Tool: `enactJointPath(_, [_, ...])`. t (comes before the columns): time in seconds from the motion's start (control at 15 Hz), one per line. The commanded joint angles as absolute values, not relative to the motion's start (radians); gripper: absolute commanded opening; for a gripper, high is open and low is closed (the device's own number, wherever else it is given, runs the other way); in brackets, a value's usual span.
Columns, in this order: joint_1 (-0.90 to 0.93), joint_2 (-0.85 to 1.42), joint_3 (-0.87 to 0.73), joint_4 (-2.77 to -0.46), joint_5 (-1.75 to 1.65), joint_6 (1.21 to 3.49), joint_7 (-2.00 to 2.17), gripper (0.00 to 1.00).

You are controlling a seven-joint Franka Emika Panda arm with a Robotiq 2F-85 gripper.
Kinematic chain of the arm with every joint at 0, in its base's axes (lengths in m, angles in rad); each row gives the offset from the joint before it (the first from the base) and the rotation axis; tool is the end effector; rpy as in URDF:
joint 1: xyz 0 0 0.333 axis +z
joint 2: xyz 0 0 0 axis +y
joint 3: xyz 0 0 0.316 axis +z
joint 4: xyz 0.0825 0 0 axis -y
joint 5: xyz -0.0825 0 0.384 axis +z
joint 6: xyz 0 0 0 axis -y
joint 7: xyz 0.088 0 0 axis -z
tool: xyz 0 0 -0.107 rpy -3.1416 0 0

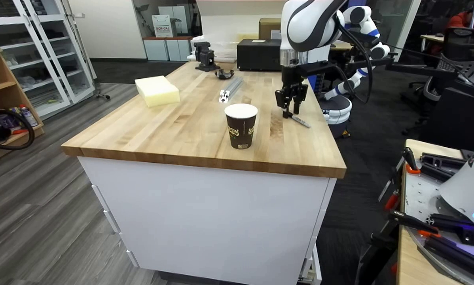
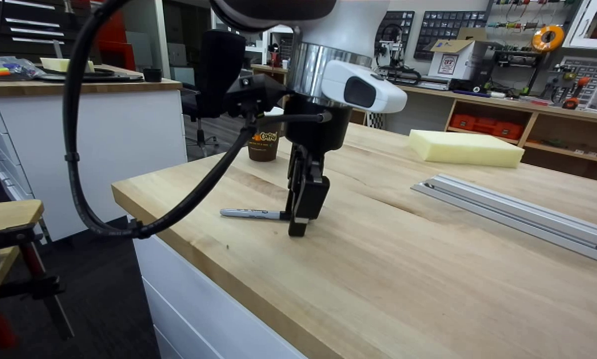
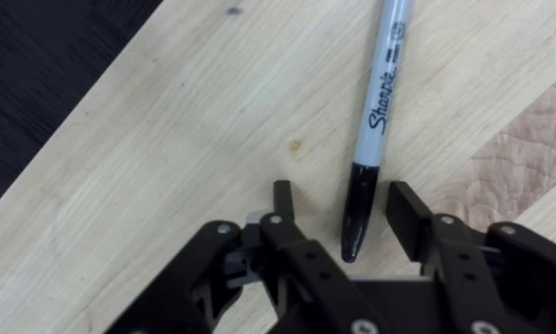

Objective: Put the marker in the cup

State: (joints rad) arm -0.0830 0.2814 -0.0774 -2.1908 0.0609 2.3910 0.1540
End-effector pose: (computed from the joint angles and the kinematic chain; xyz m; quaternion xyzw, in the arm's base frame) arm 0.5421 -0.0873 0.2504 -0.9832 0.1781 0.0399 0.0092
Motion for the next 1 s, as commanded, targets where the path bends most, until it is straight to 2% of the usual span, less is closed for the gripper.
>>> enactJointPath(0.0, [-0.087,0.273,-0.08,-2.187,0.076,2.359,0.135,0.24])
enactJointPath(0.13, [-0.086,0.272,-0.08,-2.188,0.076,2.357,0.135,0.1])
enactJointPath(0.33, [-0.081,0.256,-0.078,-2.187,0.071,2.325,0.141,0.02])
enactJointPath(0.47, [-0.073,0.237,-0.077,-2.187,0.058,2.281,0.147,0.06])
enactJointPath(0.93, [-0.015,0.126,-0.052,-2.197,0.002,2.109,0.185,0.06])
